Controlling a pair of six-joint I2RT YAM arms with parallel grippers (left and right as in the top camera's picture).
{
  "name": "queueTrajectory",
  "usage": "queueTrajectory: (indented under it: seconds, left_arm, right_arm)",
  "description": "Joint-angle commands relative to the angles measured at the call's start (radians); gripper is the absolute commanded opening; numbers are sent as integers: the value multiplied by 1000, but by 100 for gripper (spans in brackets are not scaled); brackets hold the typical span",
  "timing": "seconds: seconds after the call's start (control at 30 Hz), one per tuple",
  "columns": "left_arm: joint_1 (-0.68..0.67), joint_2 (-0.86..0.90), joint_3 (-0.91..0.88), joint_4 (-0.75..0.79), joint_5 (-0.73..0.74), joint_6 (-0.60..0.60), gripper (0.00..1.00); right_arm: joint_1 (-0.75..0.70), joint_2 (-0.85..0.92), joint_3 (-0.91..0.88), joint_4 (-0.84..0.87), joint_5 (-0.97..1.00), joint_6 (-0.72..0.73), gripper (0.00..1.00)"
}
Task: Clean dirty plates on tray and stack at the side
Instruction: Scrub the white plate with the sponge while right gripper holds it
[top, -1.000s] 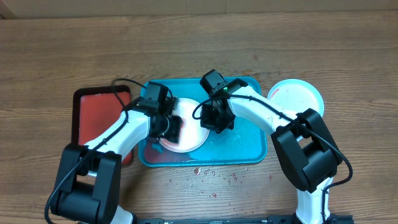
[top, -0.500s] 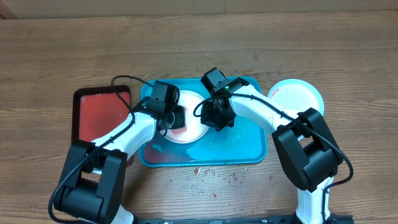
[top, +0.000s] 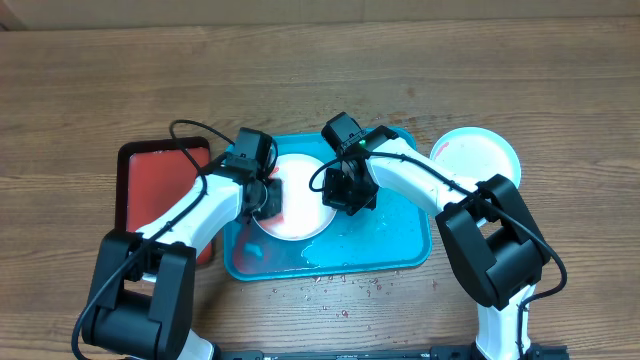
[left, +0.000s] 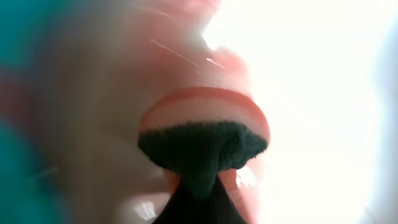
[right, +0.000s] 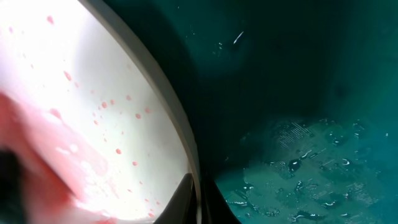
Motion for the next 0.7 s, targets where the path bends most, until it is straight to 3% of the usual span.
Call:
queueTrajectory:
  seconds: [0.0,0.1,0.27,0.4,0.53,0.67]
  left_arm:
    - [-24,52,-59,-68,488,271,4]
    - [-24,52,-59,-24,458,249,4]
    - [-24,52,-59,156,264,93,4]
    - [-24,52,-59,256,-69,-86,4]
    - [-23,52,-59,244,-466,-270,4]
    - [-23,52,-59,171,-637,-330,4]
  right_arm:
    - [48,18,-23,9,-74,-30,4]
    - [84,18,-51,43,-109,-29,4]
    - [109,18,-66,65,-126,-28,4]
    - [108,18,-66,66,-125,-21,4]
    - [108,18,-66,67,-124,-21,4]
    - [106,18,-65,87,-120,-21,4]
